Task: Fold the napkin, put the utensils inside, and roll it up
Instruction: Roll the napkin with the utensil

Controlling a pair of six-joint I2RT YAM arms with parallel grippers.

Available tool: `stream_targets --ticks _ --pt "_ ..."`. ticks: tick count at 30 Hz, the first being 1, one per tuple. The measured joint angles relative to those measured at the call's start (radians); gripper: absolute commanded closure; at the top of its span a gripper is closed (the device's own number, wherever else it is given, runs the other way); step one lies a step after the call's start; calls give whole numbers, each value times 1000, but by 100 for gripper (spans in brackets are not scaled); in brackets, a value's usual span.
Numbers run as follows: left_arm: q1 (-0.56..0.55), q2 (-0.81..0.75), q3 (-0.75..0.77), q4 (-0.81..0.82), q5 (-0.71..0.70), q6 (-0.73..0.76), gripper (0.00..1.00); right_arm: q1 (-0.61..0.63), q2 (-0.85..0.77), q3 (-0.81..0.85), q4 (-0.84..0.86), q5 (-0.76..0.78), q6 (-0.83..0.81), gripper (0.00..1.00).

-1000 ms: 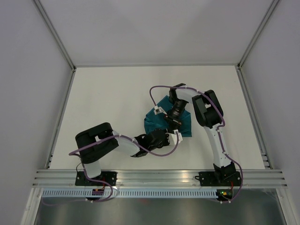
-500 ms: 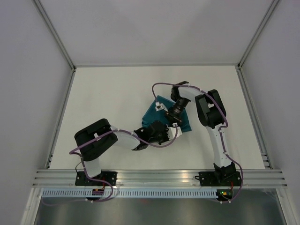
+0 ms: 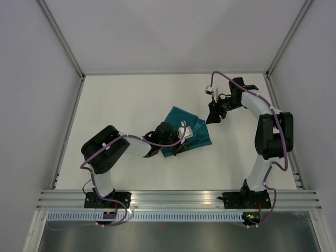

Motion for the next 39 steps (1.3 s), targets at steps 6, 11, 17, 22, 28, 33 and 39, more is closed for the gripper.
stream_targets --ticks 6,11,17,22,28,33,39 --pt "78 58 43 0 176 -116 98 -27 -275 -363 282 51 -4 44" --pt "129 116 92 -24 329 -204 98 74 -493 -639 472 129 -50 43" --pt "164 198 184 -105 488 -275 98 285 -619 -855 693 279 -73 42" --pt "169 246 235 -169 587 -298 98 429 -631 -947 807 388 -92 39" --pt "169 263 251 -230 647 -305 98 549 -629 -988 884 487 -111 40" --pt "171 278 267 -271 679 -305 98 594 -601 -995 925 526 -114 46" --pt "172 285 279 -301 692 -305 98 623 -558 -991 954 551 -118 55"
